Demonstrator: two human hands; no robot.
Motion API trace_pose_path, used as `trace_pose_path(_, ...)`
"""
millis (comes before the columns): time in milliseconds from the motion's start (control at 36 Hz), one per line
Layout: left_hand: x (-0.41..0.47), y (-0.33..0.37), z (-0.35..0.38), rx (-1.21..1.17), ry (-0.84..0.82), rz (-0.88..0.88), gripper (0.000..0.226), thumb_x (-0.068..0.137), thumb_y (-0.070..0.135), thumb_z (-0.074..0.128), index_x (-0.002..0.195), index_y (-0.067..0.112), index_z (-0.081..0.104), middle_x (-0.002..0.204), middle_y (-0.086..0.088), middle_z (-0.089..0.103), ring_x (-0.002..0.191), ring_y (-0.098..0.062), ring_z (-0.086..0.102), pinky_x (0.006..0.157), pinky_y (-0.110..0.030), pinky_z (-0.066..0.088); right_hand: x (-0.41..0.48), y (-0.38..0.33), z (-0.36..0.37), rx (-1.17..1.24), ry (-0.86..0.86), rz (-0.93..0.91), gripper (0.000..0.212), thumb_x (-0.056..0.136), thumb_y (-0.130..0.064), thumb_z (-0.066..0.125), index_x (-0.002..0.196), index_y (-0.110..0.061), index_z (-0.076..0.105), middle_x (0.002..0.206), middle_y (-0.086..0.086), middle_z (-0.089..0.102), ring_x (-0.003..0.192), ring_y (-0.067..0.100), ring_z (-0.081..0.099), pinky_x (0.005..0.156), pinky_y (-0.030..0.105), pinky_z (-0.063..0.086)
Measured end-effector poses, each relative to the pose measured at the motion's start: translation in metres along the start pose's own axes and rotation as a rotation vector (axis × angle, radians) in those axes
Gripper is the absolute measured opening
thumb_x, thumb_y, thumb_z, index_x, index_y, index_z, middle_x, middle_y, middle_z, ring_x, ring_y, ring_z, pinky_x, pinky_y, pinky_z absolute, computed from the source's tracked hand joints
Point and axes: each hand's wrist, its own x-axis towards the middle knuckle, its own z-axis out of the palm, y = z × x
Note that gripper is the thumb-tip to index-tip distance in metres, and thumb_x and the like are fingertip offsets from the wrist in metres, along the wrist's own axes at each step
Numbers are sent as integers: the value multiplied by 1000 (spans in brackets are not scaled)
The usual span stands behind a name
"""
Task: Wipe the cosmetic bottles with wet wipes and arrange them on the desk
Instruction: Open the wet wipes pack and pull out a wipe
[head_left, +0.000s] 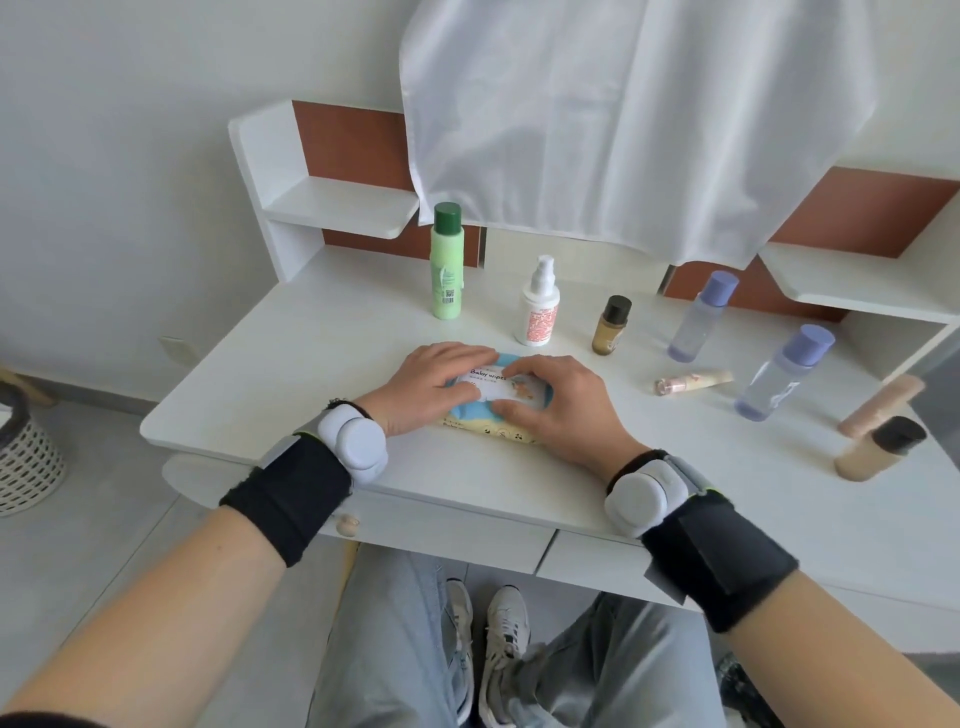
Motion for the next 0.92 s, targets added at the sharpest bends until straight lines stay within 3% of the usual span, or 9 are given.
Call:
trace_pose_path(167, -5, 4, -3, -3, -15, 14, 86, 69, 61, 29, 143, 21, 41, 138, 8, 44, 129, -8, 29, 111, -26, 15, -2, 1, 2, -2, -11, -12, 34, 82, -37, 76, 109, -18, 69, 97, -1, 65, 94, 19, 55, 79, 24, 38)
trace_pose_path(250, -6, 7, -4, -12, -7, -2, 73, 77, 52, 39, 144, 23, 41, 127, 11, 43, 121, -6, 29, 106, -22, 16, -2, 0, 2, -9, -15, -10, 33, 85, -38, 73, 110, -16, 69, 97, 5, 66, 96, 23, 57, 80, 27, 40)
trace_pose_path(500, -7, 7, -2, -77, 5, -11, 74, 73, 55, 43, 140, 24, 45, 122, 19, 47, 119, -11, 38, 109, -27, 26, -3, -3, 1, -3, -28, 20, 30, 89, -37, 67, 110, -16, 66, 91, -2, 55, 91, 20, 52, 77, 28, 39)
trace_pose_path(695, -8, 6, -1, -89, -10, -53, 79, 67, 58, 50, 141, 31, 40, 125, 1, 55, 117, -22, 46, 105, -42, 37, 2, 0, 0, 136, 44, 143, 20, 99, -34, 50, 106, -19, 63, 80, 2, 60, 75, 21, 52, 69, 29, 35)
trace_pose_path(778, -8, 9, -1, -113, 2, -68, 85, 68, 57, 52, 146, 32, 31, 127, -1, 54, 117, -23, 49, 104, -44, 38, 2, 1, 1, 53, 4, 74, 22, 102, -29, 46, 112, -16, 61, 78, -2, 54, 77, 19, 47, 68, 28, 29)
trace_pose_path(833, -10, 11, -2, -173, 6, -80, 89, 69, 52, 59, 149, 32, 23, 129, -5, 56, 119, -22, 51, 106, -42, 39, 1, 0, 1, 81, 4, 73, 24, 103, -27, 43, 116, -15, 59, 75, -7, 52, 76, 19, 47, 68, 28, 29)
trace_pose_path(917, -12, 13, -4, -264, 6, -90, 94, 77, 28, 71, 150, 37, 12, 133, -5, 53, 126, -14, 47, 110, -35, 36, 3, 1, -1, 188, 67, 145, 23, 104, -25, 40, 120, -17, 55, 71, -7, 54, 70, 21, 50, 63, 30, 34)
